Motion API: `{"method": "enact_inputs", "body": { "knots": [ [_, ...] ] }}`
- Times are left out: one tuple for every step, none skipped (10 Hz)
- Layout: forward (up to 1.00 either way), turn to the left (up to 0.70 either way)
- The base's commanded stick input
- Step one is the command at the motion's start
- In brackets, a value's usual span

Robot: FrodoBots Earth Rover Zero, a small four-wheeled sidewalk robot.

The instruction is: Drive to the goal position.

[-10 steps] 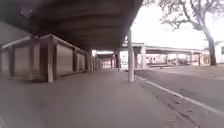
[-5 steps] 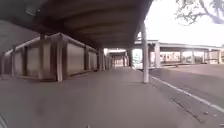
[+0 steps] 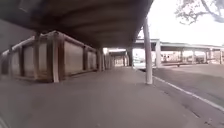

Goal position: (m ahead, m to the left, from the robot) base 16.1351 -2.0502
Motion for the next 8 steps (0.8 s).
{"method": "enact_inputs", "body": {
  "knots": [
    [0.7,0.0],
    [0.7,0.0],
    [0.7,0.0],
    [0.7,0.0],
    [0.7,0.0],
    [0.7,0.0],
    [0.7,0.0],
    [0.7,0.0]
  ]
}}
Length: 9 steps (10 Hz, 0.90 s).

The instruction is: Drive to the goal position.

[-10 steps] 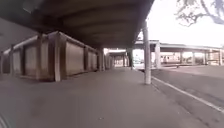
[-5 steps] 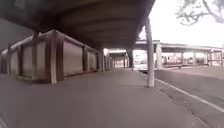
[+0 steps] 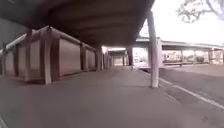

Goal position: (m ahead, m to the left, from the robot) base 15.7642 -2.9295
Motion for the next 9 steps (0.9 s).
{"method": "enact_inputs", "body": {
  "knots": [
    [0.7,0.0],
    [0.7,0.0],
    [0.7,0.0],
    [0.7,0.0],
    [0.7,0.0],
    [0.7,0.0],
    [0.7,0.0],
    [0.7,0.0],
    [0.7,0.0]
  ]
}}
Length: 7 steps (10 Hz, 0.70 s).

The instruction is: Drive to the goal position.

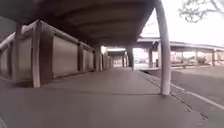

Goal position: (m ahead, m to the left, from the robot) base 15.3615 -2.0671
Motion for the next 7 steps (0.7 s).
{"method": "enact_inputs", "body": {
  "knots": [
    [0.7,0.0],
    [0.7,0.0],
    [0.7,0.0],
    [0.7,0.0],
    [0.7,0.0],
    [0.7,0.0],
    [0.7,0.0]
  ]
}}
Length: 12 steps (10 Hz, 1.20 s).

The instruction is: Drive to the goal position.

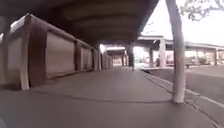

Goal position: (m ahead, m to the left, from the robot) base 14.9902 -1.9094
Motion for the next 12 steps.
{"method": "enact_inputs", "body": {
  "knots": [
    [0.7,0.0],
    [0.7,0.0],
    [0.7,0.0],
    [0.7,0.0],
    [0.7,0.0],
    [0.7,0.0],
    [0.7,0.0],
    [0.7,0.0],
    [0.7,0.0],
    [0.7,0.0],
    [0.7,0.0],
    [0.7,0.0]
  ]
}}
